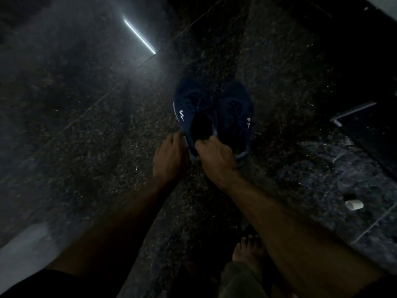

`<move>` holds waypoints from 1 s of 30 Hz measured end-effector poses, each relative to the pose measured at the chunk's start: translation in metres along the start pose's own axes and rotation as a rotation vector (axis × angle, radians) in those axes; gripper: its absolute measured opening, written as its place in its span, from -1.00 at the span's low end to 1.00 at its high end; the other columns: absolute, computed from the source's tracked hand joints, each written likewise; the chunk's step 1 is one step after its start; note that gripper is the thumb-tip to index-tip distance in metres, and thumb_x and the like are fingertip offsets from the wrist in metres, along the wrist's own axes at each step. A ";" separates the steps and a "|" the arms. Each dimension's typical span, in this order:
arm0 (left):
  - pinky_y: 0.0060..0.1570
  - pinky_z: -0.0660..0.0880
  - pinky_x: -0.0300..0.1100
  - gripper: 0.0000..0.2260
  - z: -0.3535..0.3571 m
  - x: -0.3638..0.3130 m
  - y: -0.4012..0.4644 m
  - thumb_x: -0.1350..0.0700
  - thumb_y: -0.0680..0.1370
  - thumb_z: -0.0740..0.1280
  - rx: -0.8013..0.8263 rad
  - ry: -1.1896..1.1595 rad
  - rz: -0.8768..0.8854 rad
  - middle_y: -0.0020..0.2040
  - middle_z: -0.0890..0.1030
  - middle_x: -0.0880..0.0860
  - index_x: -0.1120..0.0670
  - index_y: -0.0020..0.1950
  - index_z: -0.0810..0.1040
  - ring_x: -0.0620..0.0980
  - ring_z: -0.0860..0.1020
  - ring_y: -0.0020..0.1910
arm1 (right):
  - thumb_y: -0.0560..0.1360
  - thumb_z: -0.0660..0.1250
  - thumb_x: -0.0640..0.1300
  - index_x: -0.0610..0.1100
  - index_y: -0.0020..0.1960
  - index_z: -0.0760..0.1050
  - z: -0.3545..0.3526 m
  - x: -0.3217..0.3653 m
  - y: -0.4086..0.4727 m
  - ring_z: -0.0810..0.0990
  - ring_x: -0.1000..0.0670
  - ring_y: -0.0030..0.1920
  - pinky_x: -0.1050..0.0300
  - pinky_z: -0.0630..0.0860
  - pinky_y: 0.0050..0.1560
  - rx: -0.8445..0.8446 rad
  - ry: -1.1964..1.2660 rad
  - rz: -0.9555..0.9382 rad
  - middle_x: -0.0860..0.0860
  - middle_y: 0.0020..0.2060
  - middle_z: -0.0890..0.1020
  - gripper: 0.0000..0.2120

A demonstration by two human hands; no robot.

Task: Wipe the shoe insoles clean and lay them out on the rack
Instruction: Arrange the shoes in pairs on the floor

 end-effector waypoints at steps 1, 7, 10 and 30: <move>-0.02 0.43 0.03 -0.37 0.007 0.001 -0.004 -0.14 0.48 -0.16 0.048 0.032 0.011 0.16 0.48 0.18 0.17 0.34 0.39 0.17 0.48 0.09 | 0.57 0.20 -0.23 -0.14 0.17 0.42 0.009 0.000 -0.003 0.43 -0.11 0.22 0.02 0.46 -0.12 0.025 0.000 0.016 -0.08 0.07 0.57 -0.82; -0.04 0.50 0.08 -0.46 0.028 -0.008 -0.018 -0.04 0.50 0.18 0.186 -0.035 0.037 0.32 0.37 0.17 0.13 0.45 0.28 0.21 0.52 0.12 | 0.57 0.22 -0.24 -0.14 0.20 0.41 0.044 -0.004 -0.014 0.43 -0.12 0.23 0.00 0.48 -0.02 0.094 0.080 0.025 -0.09 0.13 0.55 -0.78; 0.02 0.53 0.12 -0.36 0.034 -0.010 -0.019 -0.08 0.48 0.29 0.199 -0.023 0.023 0.46 0.21 0.13 0.04 0.49 0.14 0.20 0.48 0.21 | 0.53 0.28 -0.15 -0.14 0.17 0.42 0.036 -0.006 -0.019 0.46 -0.14 0.16 -0.01 0.48 -0.06 0.034 0.141 -0.081 -0.10 0.10 0.54 -0.77; -0.01 0.47 0.03 -0.63 0.065 -0.063 -0.001 0.00 0.57 0.33 0.425 0.121 -0.032 0.23 0.54 0.15 0.11 0.30 0.35 0.17 0.53 0.20 | 0.56 0.29 -0.16 -0.17 0.25 0.36 0.052 -0.092 -0.022 0.40 -0.12 0.24 0.05 0.43 0.04 0.233 0.002 0.043 -0.12 0.19 0.50 -0.71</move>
Point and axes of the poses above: each hand's wrist, its own y-axis towards the middle knuckle, its own z-axis out of the palm, x = y × z, the point moved 7 cm from there along y, towards the middle knuckle
